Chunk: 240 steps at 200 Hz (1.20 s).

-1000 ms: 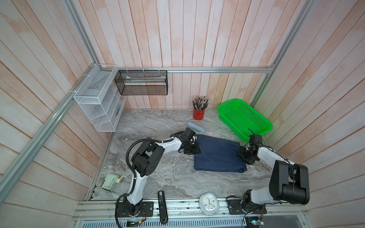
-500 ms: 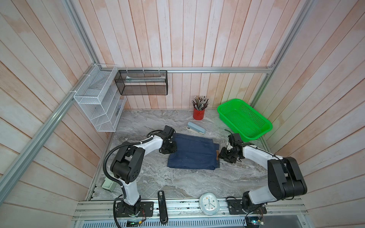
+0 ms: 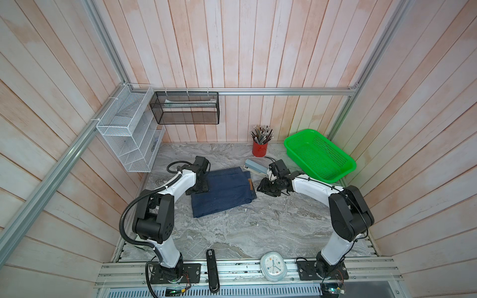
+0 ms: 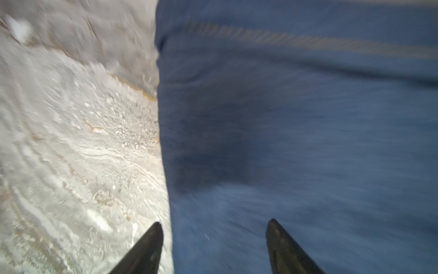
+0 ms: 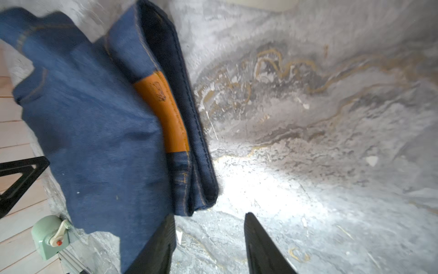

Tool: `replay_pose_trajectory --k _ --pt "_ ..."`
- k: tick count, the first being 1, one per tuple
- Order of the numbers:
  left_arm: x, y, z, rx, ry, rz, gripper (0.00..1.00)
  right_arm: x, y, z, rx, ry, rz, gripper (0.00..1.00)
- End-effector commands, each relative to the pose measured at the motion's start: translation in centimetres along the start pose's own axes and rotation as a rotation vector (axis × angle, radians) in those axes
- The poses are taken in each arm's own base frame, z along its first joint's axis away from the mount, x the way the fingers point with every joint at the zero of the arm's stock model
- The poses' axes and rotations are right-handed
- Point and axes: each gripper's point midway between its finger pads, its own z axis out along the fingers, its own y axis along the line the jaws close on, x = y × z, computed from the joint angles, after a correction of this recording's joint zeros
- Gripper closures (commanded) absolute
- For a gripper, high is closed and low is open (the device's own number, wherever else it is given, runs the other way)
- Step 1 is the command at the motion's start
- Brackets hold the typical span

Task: Fold and stack the trousers
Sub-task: Move the trousers to the center of the table, then move the trousers to the top-left of the table.

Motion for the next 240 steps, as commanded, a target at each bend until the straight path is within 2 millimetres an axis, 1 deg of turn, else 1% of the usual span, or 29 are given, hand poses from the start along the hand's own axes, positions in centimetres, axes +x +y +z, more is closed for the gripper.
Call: replay_pose_trajectory --k 1,14,24,35,51,72,96,110,145,160,175,203,237,240 --pt "-1.2 -4.0 -5.8 0.065 -0.119 0.019 0.22 -1.1 -1.2 -2.5 0.071 -0.055 -0.008 0.5" --pt "0.1 -6.3 -5.9 0.092 -0.073 -0.034 0.22 -1.5 -1.8 -3.4 0.087 -0.078 -0.005 0.5" --pt "1.2 -7.3 -5.2 0.08 -0.02 -0.106 0.22 -1.8 -2.2 -3.9 0.09 -0.092 -0.001 0.5" --pt "1.9 -8.1 -4.2 0.065 0.02 -0.19 0.24 -1.9 -2.6 -4.3 0.092 -0.1 0.006 0.49" --pt "2.7 -8.5 -2.7 0.006 0.082 -0.303 0.25 -2.0 -3.1 -4.7 0.093 -0.108 0.013 0.49" --pt "3.2 -9.4 -0.9 -0.046 0.135 -0.357 0.23 -1.8 -3.6 -5.0 0.093 -0.109 0.018 0.5" --pt "3.3 -10.9 1.0 0.015 0.146 -0.397 0.22 -1.5 -4.1 -5.3 0.094 -0.115 0.026 0.49" --pt "3.6 -11.1 2.4 0.016 0.166 -0.404 0.21 -1.3 -4.5 -5.4 0.095 -0.115 0.033 0.5" --pt "5.0 -9.1 6.5 -0.072 0.238 -0.404 0.2 -1.0 -5.5 -5.5 0.099 -0.117 0.054 0.5" --pt "5.2 -7.5 8.2 -0.123 0.254 -0.383 0.2 -1.1 -5.8 -5.6 0.103 -0.119 0.059 0.5" --pt "4.9 -5.7 9.8 -0.163 0.267 -0.354 0.2 -1.3 -6.0 -5.7 0.105 -0.123 0.065 0.5" --pt "2.7 -3.2 12.0 -0.182 0.233 -0.272 0.2 -1.7 -6.4 -5.7 0.11 -0.126 0.074 0.5" --pt "-1.4 -0.8 14.2 -0.192 0.186 -0.153 0.2 -2.0 -6.3 -5.4 0.111 -0.122 0.076 0.5" --pt "-1.9 -0.5 14.3 -0.192 0.182 -0.143 0.23 -2.0 -6.3 -5.4 0.112 -0.119 0.076 0.5"
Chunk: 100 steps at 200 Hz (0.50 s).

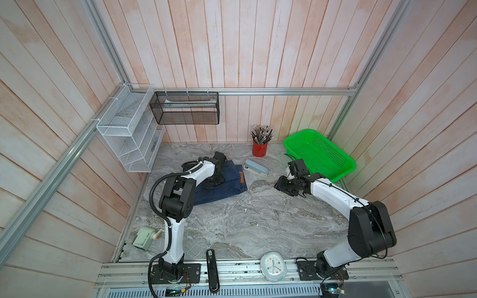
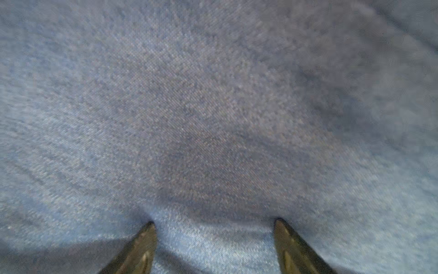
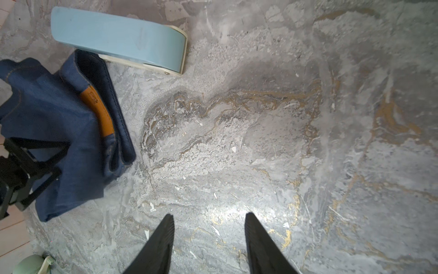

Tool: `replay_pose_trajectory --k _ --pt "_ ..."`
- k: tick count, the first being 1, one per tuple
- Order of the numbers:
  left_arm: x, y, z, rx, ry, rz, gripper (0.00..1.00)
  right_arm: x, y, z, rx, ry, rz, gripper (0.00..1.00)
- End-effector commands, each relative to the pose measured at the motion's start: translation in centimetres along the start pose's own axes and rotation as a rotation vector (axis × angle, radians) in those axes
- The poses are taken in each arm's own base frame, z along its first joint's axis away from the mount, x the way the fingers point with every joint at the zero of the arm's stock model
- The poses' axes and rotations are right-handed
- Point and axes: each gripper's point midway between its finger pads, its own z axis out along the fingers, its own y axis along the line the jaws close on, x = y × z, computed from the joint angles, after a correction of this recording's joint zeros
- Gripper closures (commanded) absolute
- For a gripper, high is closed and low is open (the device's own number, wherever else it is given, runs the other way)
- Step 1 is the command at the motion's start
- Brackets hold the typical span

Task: Fold and stack the trousers
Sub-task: Move the trousers to the top-left of the table.

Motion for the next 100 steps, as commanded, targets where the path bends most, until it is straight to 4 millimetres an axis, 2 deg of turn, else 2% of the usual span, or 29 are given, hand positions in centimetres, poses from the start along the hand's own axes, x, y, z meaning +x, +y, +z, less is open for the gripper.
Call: replay_pose_trajectory --k 1,19,29,100 --pt "-0.8 4.1 5.6 -0.163 0.038 0.164 0.24 -0.2 -0.2 0.0 0.012 0.007 -0.004 0.5" --pt "-3.5 3.0 5.7 -0.086 0.008 0.194 0.28 -0.3 0.0 0.1 0.012 0.011 -0.006 0.5" --pt "-5.1 3.0 5.4 -0.106 -0.023 0.209 0.24 -0.3 0.1 0.0 0.011 0.012 -0.006 0.5" --pt "-11.6 6.1 8.3 -0.149 0.012 0.186 0.22 -0.5 -0.5 -0.9 0.016 -0.005 0.009 0.5"
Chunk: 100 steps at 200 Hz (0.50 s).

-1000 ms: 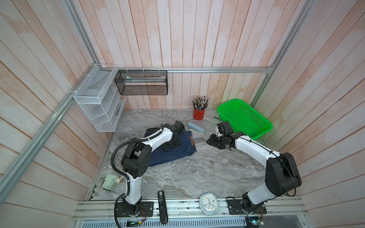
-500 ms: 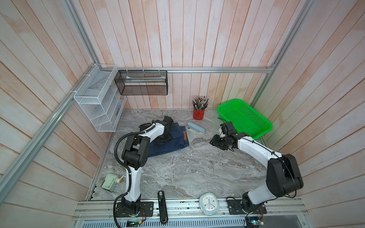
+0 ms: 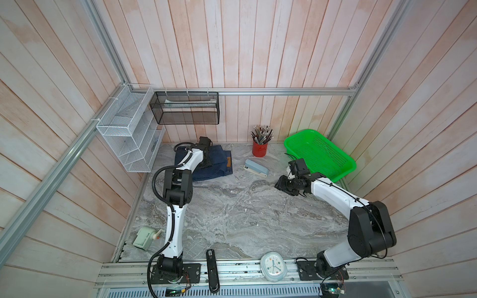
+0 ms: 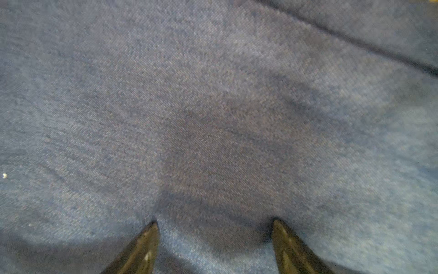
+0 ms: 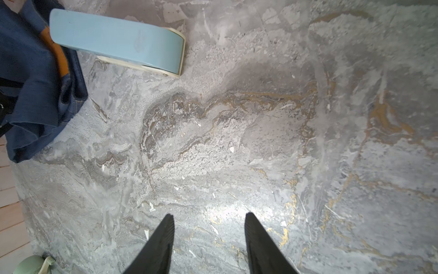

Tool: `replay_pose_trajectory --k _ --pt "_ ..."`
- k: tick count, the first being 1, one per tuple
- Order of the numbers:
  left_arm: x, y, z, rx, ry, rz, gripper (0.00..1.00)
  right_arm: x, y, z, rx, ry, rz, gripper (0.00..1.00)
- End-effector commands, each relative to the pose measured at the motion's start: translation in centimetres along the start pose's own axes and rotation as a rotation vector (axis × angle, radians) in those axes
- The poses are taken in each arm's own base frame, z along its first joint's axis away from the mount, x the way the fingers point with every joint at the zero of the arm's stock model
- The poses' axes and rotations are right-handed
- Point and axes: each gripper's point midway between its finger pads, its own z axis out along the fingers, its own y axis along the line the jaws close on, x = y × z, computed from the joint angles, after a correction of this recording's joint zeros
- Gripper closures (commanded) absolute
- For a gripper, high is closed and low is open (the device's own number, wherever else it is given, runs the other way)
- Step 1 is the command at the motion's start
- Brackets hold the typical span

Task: Fold and stack the trousers
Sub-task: Move the trousers to the top-left of the table.

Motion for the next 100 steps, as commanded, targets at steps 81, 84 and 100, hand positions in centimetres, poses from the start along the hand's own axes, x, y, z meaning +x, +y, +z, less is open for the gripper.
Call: replay_pose_trajectory --k 81,84,100 --pt "-1.6 6.4 6.5 -0.116 0.103 0.144 0.21 -0.4 -0.3 -0.8 0.014 -0.013 0.003 0.5" --pt "-1.7 6.4 6.5 -0.113 0.101 0.14 0.21 -0.4 -0.3 -0.9 0.014 -0.014 0.002 0.5" --pt "-2.2 6.7 6.4 -0.1 0.092 0.126 0.2 -0.5 -0.2 -0.9 0.015 -0.017 0.002 0.5"
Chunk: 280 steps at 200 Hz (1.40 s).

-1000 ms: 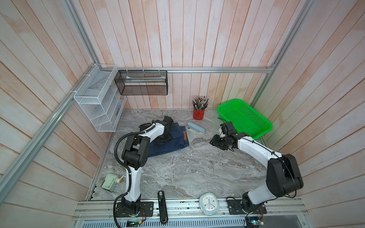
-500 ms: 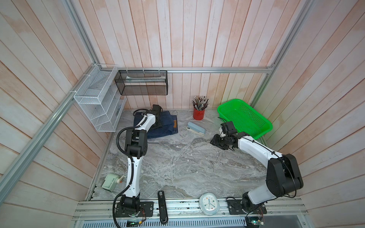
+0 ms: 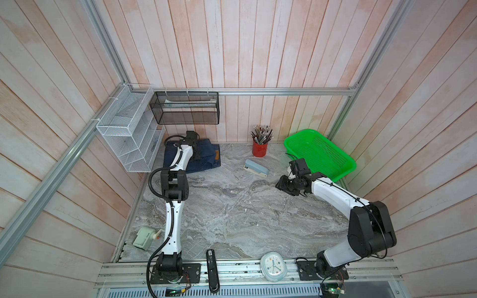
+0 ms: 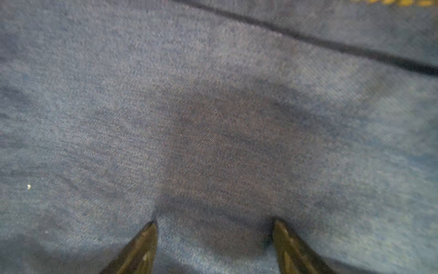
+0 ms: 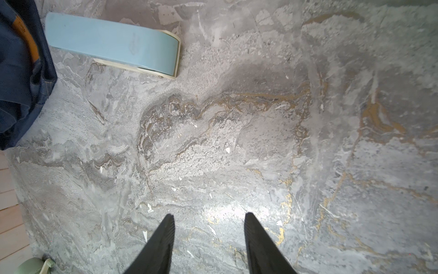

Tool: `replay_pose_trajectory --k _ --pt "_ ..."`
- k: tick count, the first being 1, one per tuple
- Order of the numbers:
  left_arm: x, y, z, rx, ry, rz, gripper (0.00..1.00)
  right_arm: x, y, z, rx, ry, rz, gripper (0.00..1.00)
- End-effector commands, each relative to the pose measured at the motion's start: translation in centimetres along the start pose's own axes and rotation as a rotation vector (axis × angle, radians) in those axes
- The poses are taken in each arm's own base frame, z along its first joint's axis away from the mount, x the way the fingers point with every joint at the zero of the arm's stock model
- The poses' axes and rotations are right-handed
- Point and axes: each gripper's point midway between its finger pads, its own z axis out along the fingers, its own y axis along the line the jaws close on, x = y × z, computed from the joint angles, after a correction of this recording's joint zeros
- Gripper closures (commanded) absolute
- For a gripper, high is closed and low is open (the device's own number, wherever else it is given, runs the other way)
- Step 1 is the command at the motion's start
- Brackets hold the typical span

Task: Fold and stack the trousers
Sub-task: Move the trousers to the top-left of the table, then reset both arms

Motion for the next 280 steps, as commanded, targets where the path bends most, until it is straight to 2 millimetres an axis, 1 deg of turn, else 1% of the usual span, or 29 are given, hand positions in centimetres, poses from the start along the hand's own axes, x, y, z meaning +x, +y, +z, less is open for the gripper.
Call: replay_pose_trajectory --k 1,23,34,45,60,82,103,111,119,121,126,127,136,138,141,143,149,156,157,160,166,181,182,197,205,225,245,264,280 --pt "4.7 1.5 3.4 -0.051 0.164 0.07 0.2 -0.4 0.0 -0.9 0.011 -0.016 -0.003 0.5" --pt "4.2 2.2 3.0 -0.054 0.158 0.062 0.19 -0.6 0.1 -1.1 0.01 -0.022 -0.005 0.5" --pt "3.7 2.3 2.3 -0.053 0.143 0.065 0.18 -0.7 0.2 -1.2 0.008 -0.025 -0.005 0.5" --pt "2.7 2.2 1.1 -0.037 0.115 0.065 0.17 -0.7 0.2 -1.3 0.007 -0.027 -0.006 0.5" --pt "1.0 1.6 -1.5 -0.012 0.055 0.073 0.16 -1.0 0.5 -1.6 -0.003 -0.041 -0.011 0.5" --pt "-2.1 -0.4 -7.5 0.041 -0.08 0.108 0.13 -2.0 1.4 -2.5 -0.028 -0.086 -0.038 0.49" --pt "-4.0 -2.3 -14.5 0.082 -0.215 0.134 0.11 -4.0 2.3 -4.3 -0.042 -0.188 -0.093 0.47" --pt "-4.6 -2.8 -17.9 0.106 -0.278 0.132 0.1 -4.8 2.6 -5.2 -0.043 -0.237 -0.137 0.47" --pt "-4.6 -3.0 -20.7 0.122 -0.338 0.129 0.1 -5.8 2.8 -6.1 -0.035 -0.305 -0.171 0.46" --pt "-4.3 -3.3 -20.7 0.125 -0.341 0.133 0.1 -6.1 2.7 -6.4 -0.031 -0.326 -0.176 0.46" --pt "-4.1 -3.4 -22.3 0.144 -0.384 0.125 0.1 -6.8 2.7 -7.0 -0.024 -0.372 -0.192 0.46" --pt "-4.0 -3.5 -22.3 0.146 -0.386 0.127 0.1 -6.9 2.8 -7.2 -0.024 -0.381 -0.196 0.46" --pt "-3.6 -3.2 -25.5 0.188 -0.48 0.103 0.1 -8.1 2.7 -8.4 -0.004 -0.477 -0.236 0.46" --pt "-3.3 -3.2 -25.6 0.194 -0.492 0.097 0.1 -8.4 2.7 -8.8 -0.003 -0.503 -0.242 0.46" --pt "-3.2 -2.9 -26.9 0.213 -0.529 0.082 0.1 -8.8 2.5 -9.2 0.008 -0.538 -0.246 0.46" --pt "-2.9 -2.9 -26.9 0.221 -0.539 0.077 0.1 -9.0 2.4 -9.4 0.01 -0.56 -0.249 0.46" --pt "-2.6 -2.3 -29.2 0.26 -0.613 0.046 0.1 -9.5 2.2 -10.2 0.015 -0.633 -0.277 0.46" --pt "-1.4 -1.6 -30.0 0.284 -0.666 0.016 0.1 -10.0 2.0 -11.3 0.021 -0.723 -0.311 0.46" --pt "-1.6 -1.4 -30.8 0.291 -0.687 0.008 0.1 -10.1 2.1 -11.6 0.018 -0.742 -0.312 0.46" --pt "-0.9 -1.0 -30.8 0.296 -0.708 -0.004 0.1 -10.1 1.8 -11.9 0.02 -0.776 -0.317 0.46" --pt "0.0 -0.1 -32.0 0.308 -0.771 -0.032 0.1 -10.4 1.5 -13.1 0.012 -0.872 -0.319 0.46" --pt "2.5 2.2 -32.8 0.302 -0.909 -0.088 0.1 -10.0 0.6 -15.8 0.006 -1.092 -0.357 0.44" --pt "2.4 2.4 -33.2 0.305 -0.927 -0.095 0.1 -10.0 0.6 -16.0 0.005 -1.107 -0.359 0.44" --pt "5.2 4.0 -32.9 0.291 -1.021 -0.122 0.1 -9.5 -1.3 -17.6 0.074 -1.237 -0.373 0.41" --pt "6.3 4.9 -32.5 0.271 -1.044 -0.146 0.08 -9.4 -2.5 -17.6 0.142 -1.252 -0.368 0.4" --pt "8.7 6.6 -29.1 0.183 -0.958 -0.186 0.08 -9.2 -5.6 -17.1 0.303 -1.237 -0.352 0.39" --pt "10.5 8.3 -26.1 0.105 -0.867 -0.24 0.08 -8.6 -8.7 -17.6 0.39 -1.29 -0.31 0.37" --pt "12.0 10.0 -24.9 0.055 -0.861 -0.321 0.08 -8.3 -11.4 -17.8 0.427 -1.316 -0.252 0.37" --pt "13.1 11.2 -24.6 0.024 -0.905 -0.365 0.09 -8.2 -13.2 -17.5 0.431 -1.318 -0.216 0.36"
